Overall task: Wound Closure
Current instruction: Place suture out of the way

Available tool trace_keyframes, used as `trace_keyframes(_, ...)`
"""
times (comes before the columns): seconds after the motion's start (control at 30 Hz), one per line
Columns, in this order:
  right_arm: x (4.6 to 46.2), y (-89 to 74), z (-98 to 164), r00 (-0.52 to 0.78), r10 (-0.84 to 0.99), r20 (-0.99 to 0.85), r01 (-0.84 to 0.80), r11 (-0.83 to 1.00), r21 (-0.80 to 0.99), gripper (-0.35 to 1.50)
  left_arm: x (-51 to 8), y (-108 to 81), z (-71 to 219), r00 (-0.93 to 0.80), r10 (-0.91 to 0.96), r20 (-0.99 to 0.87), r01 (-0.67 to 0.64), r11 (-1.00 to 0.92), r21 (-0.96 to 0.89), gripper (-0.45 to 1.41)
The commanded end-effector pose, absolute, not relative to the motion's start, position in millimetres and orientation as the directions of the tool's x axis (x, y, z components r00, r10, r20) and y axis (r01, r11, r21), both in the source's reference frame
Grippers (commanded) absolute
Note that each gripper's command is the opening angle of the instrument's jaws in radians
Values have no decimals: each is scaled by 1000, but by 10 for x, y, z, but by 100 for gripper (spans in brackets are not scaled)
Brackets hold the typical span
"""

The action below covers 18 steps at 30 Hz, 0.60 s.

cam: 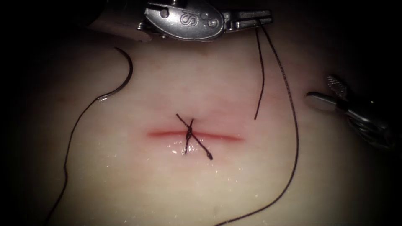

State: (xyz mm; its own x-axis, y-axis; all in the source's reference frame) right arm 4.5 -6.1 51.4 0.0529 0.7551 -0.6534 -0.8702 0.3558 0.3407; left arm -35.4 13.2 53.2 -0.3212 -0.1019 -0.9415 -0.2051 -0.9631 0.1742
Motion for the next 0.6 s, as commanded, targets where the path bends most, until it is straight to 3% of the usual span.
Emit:
trace_keyframes(0.03, 45, -58, 515, 54, 753, -656, -874, 354, 334, 125, -367, 130, 548, -334, -114, -936, -193, -963, 186, -45)
trace_keyframes(0.27, 40, -48, 489, 94, 702, -706, -888, 379, 259, 120, -408, 125, 617, -365, -129, -922, -177, -963, 205, -45)
trace_keyframes(0.3, 41, -47, 482, 176, 666, -725, -896, 413, 163, 118, -416, 127, 631, -359, -97, -928, -195, -965, 177, -27)
trace_keyframes(0.33, 41, -47, 482, 176, 666, -725, -896, 413, 163, 118, -416, 127, 631, -359, -97, -928, -195, -965, 177, -27)
trace_keyframes(0.37, 43, -48, 476, 275, 619, -736, -877, 475, 72, 89, -424, 130, 646, -336, -9, -942, -232, -968, 92, 39)
trace_keyframes(0.4, 43, -48, 474, 324, 586, -743, -854, 519, 37, 74, -427, 132, 651, -321, 43, -946, -252, -967, 41, 47)
trace_keyframes(0.43, 43, -48, 474, 324, 586, -743, -854, 519, 37, 74, -427, 132, 651, -321, 43, -946, -252, -967, 41, 47)
trace_keyframes(0.5, 46, -47, 469, 393, 524, -755, -805, 593, -8, 46, -430, 136, 660, -296, 145, -944, -293, -954, -55, 62)
trace_keyframes(0.57, 48, -45, 465, 430, 498, -753, -787, 616, -41, 76, -432, 139, 665, -293, 210, -933, -319, -941, -111, 111)
trace_keyframes(0.6, 49, -44, 464, 443, 488, -752, -779, 625, -52, 91, -431, 141, 665, -294, 223, -929, -320, -939, -124, 119)
